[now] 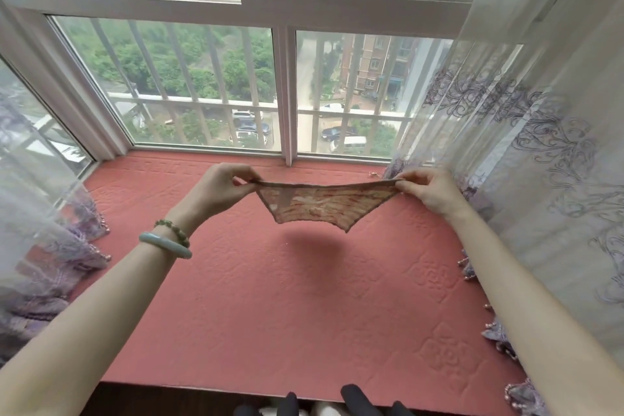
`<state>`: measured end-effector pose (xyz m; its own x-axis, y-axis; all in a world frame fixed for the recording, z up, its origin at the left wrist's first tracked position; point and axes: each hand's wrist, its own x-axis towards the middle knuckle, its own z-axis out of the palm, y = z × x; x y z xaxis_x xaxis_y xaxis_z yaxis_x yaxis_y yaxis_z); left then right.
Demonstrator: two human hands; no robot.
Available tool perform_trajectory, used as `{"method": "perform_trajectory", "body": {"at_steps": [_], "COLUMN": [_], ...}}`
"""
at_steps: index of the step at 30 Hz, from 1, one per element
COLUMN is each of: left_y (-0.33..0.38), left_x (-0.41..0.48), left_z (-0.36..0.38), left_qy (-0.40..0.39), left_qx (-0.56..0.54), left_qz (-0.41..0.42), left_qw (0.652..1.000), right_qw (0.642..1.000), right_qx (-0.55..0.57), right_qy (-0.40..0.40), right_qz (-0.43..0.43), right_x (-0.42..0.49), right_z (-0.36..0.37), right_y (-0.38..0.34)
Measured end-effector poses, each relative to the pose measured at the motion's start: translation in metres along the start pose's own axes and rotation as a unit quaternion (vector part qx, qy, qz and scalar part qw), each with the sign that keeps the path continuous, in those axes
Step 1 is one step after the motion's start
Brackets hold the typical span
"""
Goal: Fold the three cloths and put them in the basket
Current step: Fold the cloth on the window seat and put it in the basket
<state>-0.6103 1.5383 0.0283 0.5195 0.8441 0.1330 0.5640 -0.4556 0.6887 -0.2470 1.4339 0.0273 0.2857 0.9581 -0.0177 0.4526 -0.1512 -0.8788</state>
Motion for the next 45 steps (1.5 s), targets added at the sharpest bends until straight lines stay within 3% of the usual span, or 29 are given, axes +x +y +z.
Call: {"method": "perform_trajectory", "body": {"at_steps": [5,9,17,27,36,45], "left_y": [-0.025,-0.043,-0.083,-0.165,-0.224,-0.27], "left_x": [-0.051,-0.087,-0.131,-0.138,-0.075,-0.01], "left_z": [0.024,0.048,0.108,0.199,0.255,0.283], "left_qy": [-0.124,-0.236,-0.352,-0.264,-0.093,-0.032], "left_qx": [-0.004,-0.027,-0.046,-0.042,-0.063,-0.028], "left_qz": [-0.079,-0.143,-0.211,-0.29,-0.292,-0.273], "left_qw": [0.989,0.961,0.911,0.919,0.95,0.961], "right_qw": [0.99,0.965,0.92,0.928,0.959,0.973], "right_qx": [-0.016,-0.022,-0.03,-0.018,-0.018,-0.071], "right_qy": [-0.128,-0.229,-0.314,-0.217,-0.08,-0.013], "right_qz": [0.06,0.123,0.233,0.304,0.273,0.221], "right_x": [-0.053,-0.094,-0.137,-0.118,-0.028,0.048], "right_z": [0.02,0.032,0.06,0.133,0.172,0.204], "right_y": [0.04,0.071,0.134,0.229,0.295,0.338]}}
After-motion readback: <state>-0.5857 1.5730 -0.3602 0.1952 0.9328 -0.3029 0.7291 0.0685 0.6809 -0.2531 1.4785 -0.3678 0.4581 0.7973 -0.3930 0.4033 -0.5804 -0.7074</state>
